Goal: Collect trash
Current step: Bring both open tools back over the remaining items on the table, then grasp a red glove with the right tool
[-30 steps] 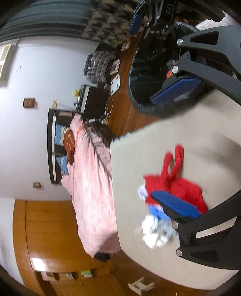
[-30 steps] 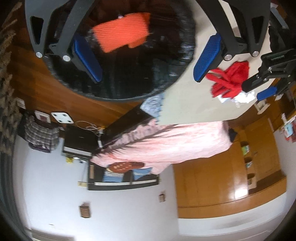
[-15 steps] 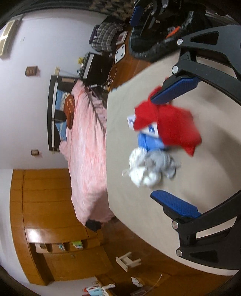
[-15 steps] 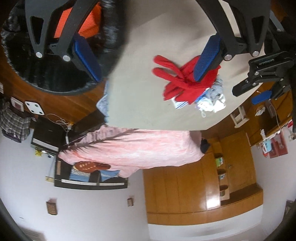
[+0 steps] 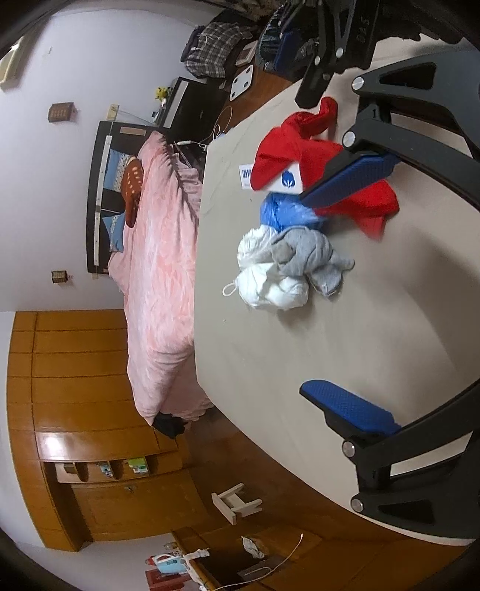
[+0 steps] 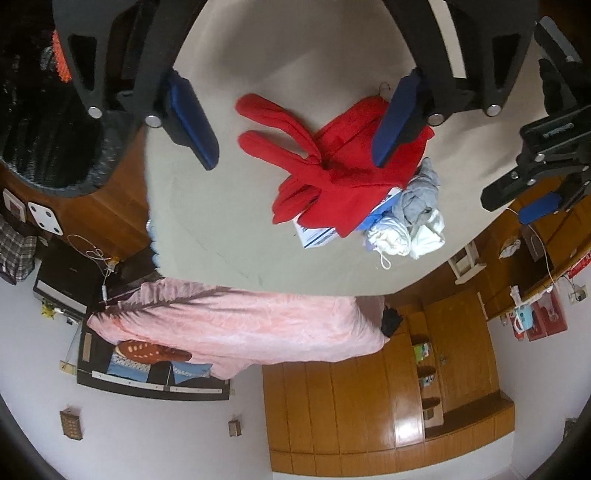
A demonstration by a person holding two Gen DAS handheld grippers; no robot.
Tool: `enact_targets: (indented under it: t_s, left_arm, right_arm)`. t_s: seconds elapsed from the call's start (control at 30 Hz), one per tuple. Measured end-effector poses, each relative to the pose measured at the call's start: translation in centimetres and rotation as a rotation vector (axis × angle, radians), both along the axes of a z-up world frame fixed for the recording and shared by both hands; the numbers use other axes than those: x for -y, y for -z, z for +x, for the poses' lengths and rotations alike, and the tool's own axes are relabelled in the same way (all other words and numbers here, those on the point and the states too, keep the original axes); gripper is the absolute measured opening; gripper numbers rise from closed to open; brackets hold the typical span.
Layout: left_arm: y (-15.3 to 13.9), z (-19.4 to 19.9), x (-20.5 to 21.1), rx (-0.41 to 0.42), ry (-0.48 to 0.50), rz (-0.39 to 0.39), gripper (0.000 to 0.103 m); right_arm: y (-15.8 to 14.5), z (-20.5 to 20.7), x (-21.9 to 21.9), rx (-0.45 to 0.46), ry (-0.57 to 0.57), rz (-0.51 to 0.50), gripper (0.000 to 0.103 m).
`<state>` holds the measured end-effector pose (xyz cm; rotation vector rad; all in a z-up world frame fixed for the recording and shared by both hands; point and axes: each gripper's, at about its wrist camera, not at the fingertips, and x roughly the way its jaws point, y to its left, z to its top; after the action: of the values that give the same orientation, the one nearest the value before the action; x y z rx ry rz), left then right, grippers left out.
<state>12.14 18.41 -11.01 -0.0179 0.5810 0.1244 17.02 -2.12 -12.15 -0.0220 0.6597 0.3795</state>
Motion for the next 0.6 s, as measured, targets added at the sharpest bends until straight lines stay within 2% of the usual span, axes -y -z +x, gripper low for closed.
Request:
enact_targets:
  t_s: [0.33, 0.4, 0.47, 0.6]
  left_arm:
    - [0.5, 1.0, -0.9, -0.012, -0.017, -0.021, 0.091]
    - [0.5, 1.0, -1.0, -0.012, -0.018, -0.021, 0.091]
    - [0.5, 1.1, -1.0, -0.012, -0.017, -0.02, 0.091]
    - [0.6, 1.3, -0.9, -0.017, -0.014, -0.024, 0.091]
  right_arm:
    - [1.7, 2.4, -2.2, -0.07, -0.084, 0.004, 0.055]
    - [2.1, 2.6, -2.5, -0.094, -0.114, 0.023, 0.044]
    - [2.2, 2.6, -2.6, -0.117, -0.151, 0.047, 0.022]
    - [1.5, 1.7, -2.2, -0.114, -0.194, 0.063, 0.012]
